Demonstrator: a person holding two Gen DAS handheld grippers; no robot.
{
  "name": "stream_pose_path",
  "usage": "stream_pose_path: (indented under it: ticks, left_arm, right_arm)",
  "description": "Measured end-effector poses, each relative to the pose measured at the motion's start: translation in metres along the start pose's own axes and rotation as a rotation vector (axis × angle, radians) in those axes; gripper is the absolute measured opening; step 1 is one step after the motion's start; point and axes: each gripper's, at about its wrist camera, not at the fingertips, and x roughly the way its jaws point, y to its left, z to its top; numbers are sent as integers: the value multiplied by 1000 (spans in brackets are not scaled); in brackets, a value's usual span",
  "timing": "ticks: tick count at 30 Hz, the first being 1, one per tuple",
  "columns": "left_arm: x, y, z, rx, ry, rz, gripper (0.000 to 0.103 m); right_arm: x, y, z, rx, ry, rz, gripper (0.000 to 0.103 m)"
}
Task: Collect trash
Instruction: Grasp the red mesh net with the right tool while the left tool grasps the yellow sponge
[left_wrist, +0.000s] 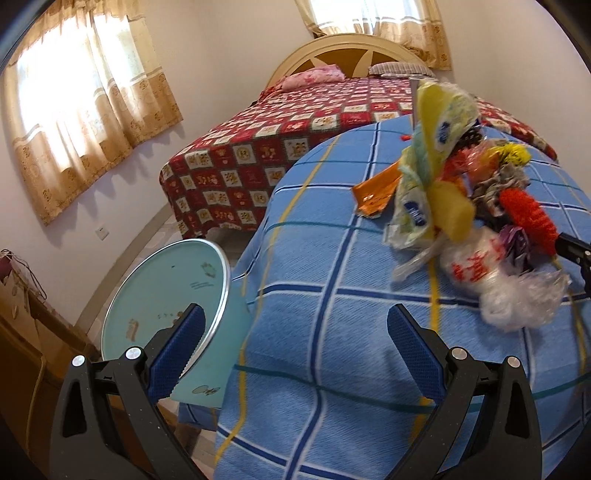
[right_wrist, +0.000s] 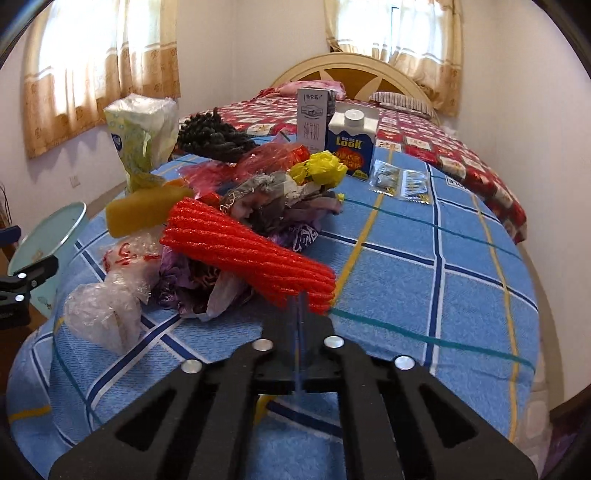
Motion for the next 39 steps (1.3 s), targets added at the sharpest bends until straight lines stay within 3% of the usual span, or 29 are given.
stream_pose_path:
  ticks: [8, 9, 10, 11, 13, 17, 20, 21, 22, 24, 30, 33, 39]
  left_arm:
    - [-3, -17, 8, -5, -10, -31, 97]
    - [-2, -17, 9, -6, -6, -30, 97]
    - [0, -16, 8, -6, 1, -26, 97]
    - [2, -13, 8, -7, 6, -19, 97]
    - [8, -6, 7, -17, 17, -5, 97]
    - [16, 10, 7, -51, 36, 10, 97]
    - [16, 13, 8, -62, 33, 8, 97]
    - [14, 13, 9, -64, 29, 0, 97]
    - [13, 12, 9, -63, 25, -6, 97]
    - [10, 10, 10, -59, 17, -20, 97]
    - [2, -6, 16, -44, -12, -68, 96]
    - [-3, -16, 21, -38, -25, -94, 95]
    - [-6, -40, 35, -18, -40, -147, 80]
  right_arm:
    - [-21, -16, -1, 37, -18, 31, 4]
    - [-21, -17, -2, 35, -20, 41, 28]
    - [-21, -16, -2, 17, -26, 41, 67]
    - [-23, -14, -2, 5, -41, 23, 75]
    - [-22, -11, 0, -32, -60, -9, 72]
    - [-1, -9, 7, -58, -10, -4, 63]
    - [11, -7, 13, -73, 13, 7, 52]
    - [14, -6, 13, -78, 21, 17, 38]
    - [20, -5, 14, -85, 45, 44, 17]
    - [24, -6, 12, -72, 63, 68, 10]
    - [-3, -11, 8, -29, 11, 69, 8]
    - [-18, -26, 8, 29, 2, 4, 8]
    - [-23, -63, 1, 101, 10, -110, 8]
